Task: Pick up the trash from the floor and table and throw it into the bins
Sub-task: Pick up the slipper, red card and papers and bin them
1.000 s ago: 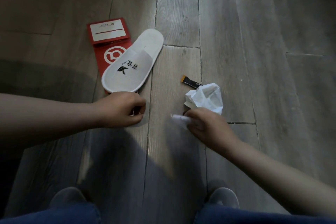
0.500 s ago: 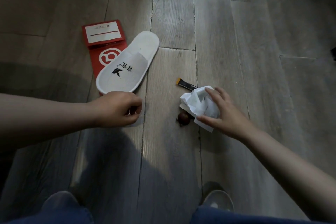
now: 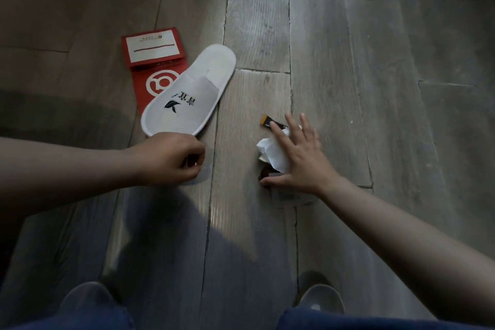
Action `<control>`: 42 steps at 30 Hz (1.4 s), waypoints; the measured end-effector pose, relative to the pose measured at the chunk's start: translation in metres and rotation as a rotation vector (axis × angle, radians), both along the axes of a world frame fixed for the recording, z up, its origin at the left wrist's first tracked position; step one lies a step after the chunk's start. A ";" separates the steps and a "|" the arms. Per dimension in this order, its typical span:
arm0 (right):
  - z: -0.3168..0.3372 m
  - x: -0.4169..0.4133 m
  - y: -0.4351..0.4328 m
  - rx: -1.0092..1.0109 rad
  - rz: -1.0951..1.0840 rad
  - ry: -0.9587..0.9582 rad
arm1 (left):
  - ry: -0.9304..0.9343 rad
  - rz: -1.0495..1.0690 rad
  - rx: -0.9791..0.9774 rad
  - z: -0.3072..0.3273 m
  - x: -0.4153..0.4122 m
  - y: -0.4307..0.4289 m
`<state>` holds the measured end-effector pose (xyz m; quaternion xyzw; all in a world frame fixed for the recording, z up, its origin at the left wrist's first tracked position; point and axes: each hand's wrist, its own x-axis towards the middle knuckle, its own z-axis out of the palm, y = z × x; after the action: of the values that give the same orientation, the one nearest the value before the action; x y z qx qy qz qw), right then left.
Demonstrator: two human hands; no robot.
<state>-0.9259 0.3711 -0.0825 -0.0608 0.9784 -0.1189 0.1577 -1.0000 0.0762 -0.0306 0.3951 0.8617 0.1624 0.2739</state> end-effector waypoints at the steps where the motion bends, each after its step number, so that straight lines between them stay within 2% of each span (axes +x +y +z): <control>1: -0.001 -0.002 0.000 0.003 -0.007 -0.013 | 0.002 0.006 0.000 0.000 -0.001 0.000; 5: -0.006 -0.002 0.002 0.005 -0.016 0.007 | 0.009 0.022 -0.012 -0.002 -0.002 -0.001; 13: -0.023 0.013 -0.007 -0.031 -0.069 0.267 | 0.005 0.042 0.016 -0.003 -0.005 -0.001; 35: -0.022 0.024 -0.006 -0.198 -0.183 0.392 | 0.036 0.047 0.006 -0.003 -0.005 -0.009; 39: -0.018 0.028 -0.001 -0.363 -0.418 0.271 | 0.043 0.070 -0.003 0.000 -0.007 -0.007; 42: -0.012 0.030 -0.003 -0.468 -0.573 0.260 | 0.054 0.103 0.014 0.007 -0.009 -0.003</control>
<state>-0.8960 0.3677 -0.0948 0.1660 0.9139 -0.3696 -0.0254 -1.0093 0.0734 -0.0240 0.3565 0.8867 0.1715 0.2391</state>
